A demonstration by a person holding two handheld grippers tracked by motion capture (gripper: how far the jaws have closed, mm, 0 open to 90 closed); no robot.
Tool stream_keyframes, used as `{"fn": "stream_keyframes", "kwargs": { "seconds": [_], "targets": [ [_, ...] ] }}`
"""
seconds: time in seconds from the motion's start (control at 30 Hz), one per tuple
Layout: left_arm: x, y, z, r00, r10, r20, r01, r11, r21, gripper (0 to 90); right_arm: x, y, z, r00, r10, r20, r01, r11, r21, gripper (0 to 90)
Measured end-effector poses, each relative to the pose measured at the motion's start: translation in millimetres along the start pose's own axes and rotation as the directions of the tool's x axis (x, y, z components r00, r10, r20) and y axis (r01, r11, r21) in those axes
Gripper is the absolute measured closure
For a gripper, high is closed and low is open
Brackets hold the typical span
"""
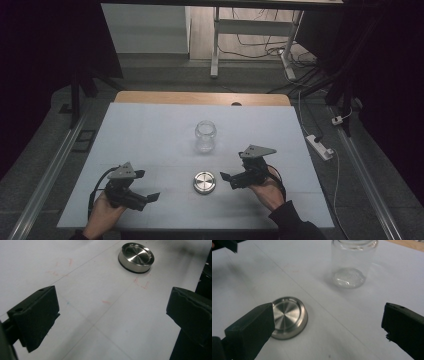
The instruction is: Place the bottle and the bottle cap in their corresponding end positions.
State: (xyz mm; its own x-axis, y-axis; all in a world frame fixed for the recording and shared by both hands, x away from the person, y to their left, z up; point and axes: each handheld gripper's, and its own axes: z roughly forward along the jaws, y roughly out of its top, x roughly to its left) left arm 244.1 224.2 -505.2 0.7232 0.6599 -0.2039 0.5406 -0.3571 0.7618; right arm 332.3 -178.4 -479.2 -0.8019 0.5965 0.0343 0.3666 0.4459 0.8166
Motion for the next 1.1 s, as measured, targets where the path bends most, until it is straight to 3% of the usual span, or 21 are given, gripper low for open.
{"fn": "stream_keyframes", "kwargs": {
  "seconds": [0.3, 0.5, 0.83, 1.1],
  "targets": [
    [4.5, -21.1, -23.2, 0.9979, -0.048, -0.044, 0.047, 0.9987, -0.018, 0.0, -3.0, -22.5, -28.0, 0.9989, 0.033, 0.032, -0.034, 0.999, 0.014, 0.0],
    [6.7, -33.7, -34.9, 0.9945, -0.070, -0.078, 0.069, 0.9975, -0.016, 0.0, -4.4, -43.2, -50.8, 0.9954, 0.054, 0.079, -0.057, 0.998, 0.026, 0.0],
    [9.4, -53.8, -51.4, 0.9853, -0.118, -0.123, 0.117, 0.9929, -0.021, 0.0, -7.4, -78.0, -86.8, 0.9774, 0.125, 0.171, -0.133, 0.990, 0.041, 0.0],
    [10.2, -66.2, -58.5, 0.9765, -0.146, -0.159, 0.147, 0.9892, -0.008, 0.0, -8.7, -93.2, -103.7, 0.9650, 0.168, 0.202, -0.179, 0.983, 0.040, 0.0]
  ]
}}
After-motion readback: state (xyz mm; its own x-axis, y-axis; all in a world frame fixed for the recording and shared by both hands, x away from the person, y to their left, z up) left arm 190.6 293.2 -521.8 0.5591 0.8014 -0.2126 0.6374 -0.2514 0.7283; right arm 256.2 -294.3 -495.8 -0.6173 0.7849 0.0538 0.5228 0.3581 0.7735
